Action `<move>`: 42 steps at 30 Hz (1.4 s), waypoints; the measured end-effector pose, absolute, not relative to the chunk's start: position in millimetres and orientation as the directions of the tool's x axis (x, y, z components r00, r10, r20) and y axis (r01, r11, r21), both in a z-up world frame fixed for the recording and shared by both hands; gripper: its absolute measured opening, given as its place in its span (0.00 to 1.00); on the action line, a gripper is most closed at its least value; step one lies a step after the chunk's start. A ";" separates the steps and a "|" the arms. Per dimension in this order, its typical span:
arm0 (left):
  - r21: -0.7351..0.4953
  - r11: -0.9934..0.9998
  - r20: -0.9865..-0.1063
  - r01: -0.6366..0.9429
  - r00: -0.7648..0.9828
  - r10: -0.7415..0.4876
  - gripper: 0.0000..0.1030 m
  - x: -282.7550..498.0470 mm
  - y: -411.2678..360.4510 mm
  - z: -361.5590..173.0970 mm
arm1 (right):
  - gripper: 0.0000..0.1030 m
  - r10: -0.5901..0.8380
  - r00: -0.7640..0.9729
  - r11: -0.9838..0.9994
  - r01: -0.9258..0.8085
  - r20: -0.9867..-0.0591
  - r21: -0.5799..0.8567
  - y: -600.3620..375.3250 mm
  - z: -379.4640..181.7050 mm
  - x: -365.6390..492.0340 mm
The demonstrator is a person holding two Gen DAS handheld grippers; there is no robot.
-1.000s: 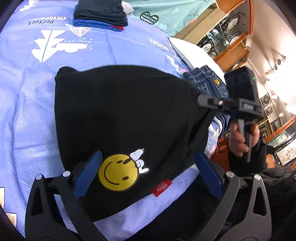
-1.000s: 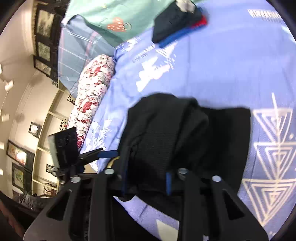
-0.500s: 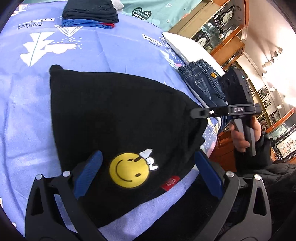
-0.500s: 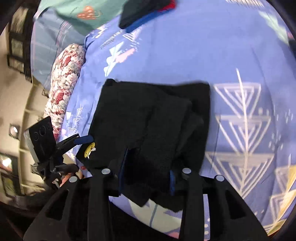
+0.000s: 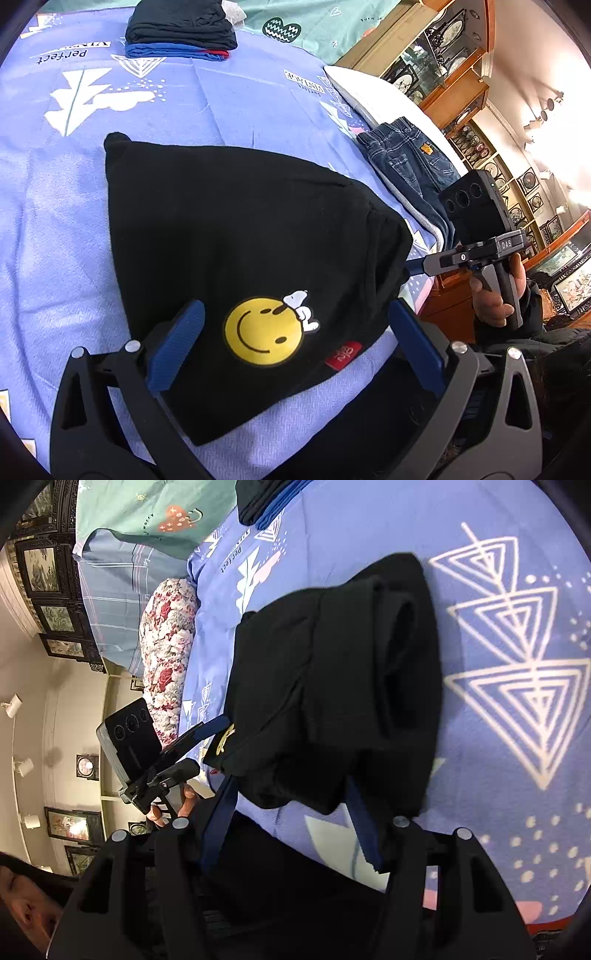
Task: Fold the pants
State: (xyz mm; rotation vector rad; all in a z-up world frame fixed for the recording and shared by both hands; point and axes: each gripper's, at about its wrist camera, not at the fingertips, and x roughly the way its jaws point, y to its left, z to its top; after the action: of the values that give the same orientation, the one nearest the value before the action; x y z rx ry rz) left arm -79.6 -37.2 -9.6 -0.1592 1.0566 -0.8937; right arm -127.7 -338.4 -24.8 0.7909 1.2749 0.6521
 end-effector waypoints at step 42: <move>-0.519 0.675 -0.699 0.523 0.194 -0.688 0.98 -75.6 -35.6 -19.8 | 0.06 0.611 0.481 0.772 -0.190 -0.629 0.606 -366.1 44.8 -99.0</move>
State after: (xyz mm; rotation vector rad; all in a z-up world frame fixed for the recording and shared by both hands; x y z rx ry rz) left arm -75.6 -35.6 -19.8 -0.1796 1.0799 -0.8556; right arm -99.0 -366.1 44.8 0.4991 0.9523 0.5137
